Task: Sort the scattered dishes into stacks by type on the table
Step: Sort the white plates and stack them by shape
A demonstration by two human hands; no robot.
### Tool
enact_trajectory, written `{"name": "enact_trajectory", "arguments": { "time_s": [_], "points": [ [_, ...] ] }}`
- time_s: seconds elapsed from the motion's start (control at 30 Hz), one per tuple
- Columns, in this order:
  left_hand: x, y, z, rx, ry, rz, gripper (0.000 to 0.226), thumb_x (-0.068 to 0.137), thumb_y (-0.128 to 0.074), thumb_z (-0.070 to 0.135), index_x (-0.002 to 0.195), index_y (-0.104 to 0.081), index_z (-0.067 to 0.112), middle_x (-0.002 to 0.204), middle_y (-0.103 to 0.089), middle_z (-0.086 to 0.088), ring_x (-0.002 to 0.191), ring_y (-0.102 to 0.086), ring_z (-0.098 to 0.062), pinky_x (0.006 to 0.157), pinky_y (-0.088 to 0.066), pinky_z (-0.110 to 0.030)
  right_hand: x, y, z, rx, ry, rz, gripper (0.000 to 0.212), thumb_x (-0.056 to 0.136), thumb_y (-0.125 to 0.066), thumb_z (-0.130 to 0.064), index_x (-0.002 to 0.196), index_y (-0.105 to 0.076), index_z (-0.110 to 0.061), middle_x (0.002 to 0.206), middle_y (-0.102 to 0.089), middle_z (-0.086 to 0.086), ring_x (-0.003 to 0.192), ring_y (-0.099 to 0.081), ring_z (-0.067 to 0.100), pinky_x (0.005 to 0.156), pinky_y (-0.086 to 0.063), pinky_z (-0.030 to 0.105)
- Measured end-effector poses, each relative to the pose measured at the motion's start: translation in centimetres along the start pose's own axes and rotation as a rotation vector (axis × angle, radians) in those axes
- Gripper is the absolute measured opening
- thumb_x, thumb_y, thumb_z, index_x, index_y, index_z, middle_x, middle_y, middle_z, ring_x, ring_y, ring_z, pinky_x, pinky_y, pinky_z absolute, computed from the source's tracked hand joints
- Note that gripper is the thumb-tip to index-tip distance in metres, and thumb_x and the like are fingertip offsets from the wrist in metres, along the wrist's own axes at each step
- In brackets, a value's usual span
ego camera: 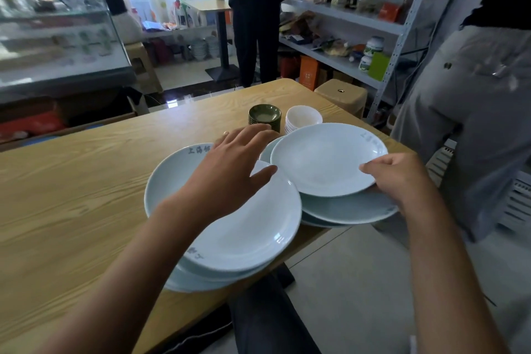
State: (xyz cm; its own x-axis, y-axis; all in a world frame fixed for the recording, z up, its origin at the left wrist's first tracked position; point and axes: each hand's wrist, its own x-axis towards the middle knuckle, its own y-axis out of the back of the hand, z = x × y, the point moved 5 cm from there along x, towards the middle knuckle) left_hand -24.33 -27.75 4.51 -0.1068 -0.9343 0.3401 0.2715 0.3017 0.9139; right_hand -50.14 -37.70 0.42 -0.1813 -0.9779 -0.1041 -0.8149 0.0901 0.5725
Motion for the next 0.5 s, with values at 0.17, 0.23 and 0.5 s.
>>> {"name": "enact_trajectory", "arguments": {
  "time_s": [0.17,0.23,0.5],
  "points": [
    [-0.1,0.6,-0.3,0.008,-0.016,0.015,0.052,0.09,-0.055,0.045,0.139,-0.042,0.031,0.148,-0.04,0.007,0.136,-0.037,-0.017,0.112,-0.032,-0.04,-0.5,-0.8,-0.3,-0.17,-0.038,-0.119,0.035,0.087,-0.067,-0.027,0.112,-0.064,-0.002,0.102,-0.06,0.013,0.093,-0.055,0.028,0.071,-0.041,0.032],
    [-0.1,0.7,-0.4,0.013,-0.007,0.014,0.05,0.09,-0.055,0.045,0.138,-0.044,0.031,0.148,-0.04,0.007,0.136,-0.037,-0.018,0.112,-0.034,-0.043,-0.8,-0.9,-0.6,-0.195,-0.037,-0.132,0.039,0.087,-0.067,-0.029,0.115,-0.062,-0.002,0.103,-0.06,0.013,0.092,-0.055,0.027,0.069,-0.041,0.032],
    [-0.9,0.8,-0.3,-0.02,-0.002,0.002,0.043,0.091,-0.056,0.044,0.132,-0.048,0.035,0.151,-0.035,0.009,0.138,-0.034,-0.017,0.11,-0.037,-0.045,-1.6,-2.5,-0.4,-0.385,0.038,-0.14,0.051,0.091,-0.055,-0.045,0.126,-0.056,-0.008,0.114,-0.057,0.014,0.099,-0.052,0.028,0.073,-0.044,0.034]
  ]
}}
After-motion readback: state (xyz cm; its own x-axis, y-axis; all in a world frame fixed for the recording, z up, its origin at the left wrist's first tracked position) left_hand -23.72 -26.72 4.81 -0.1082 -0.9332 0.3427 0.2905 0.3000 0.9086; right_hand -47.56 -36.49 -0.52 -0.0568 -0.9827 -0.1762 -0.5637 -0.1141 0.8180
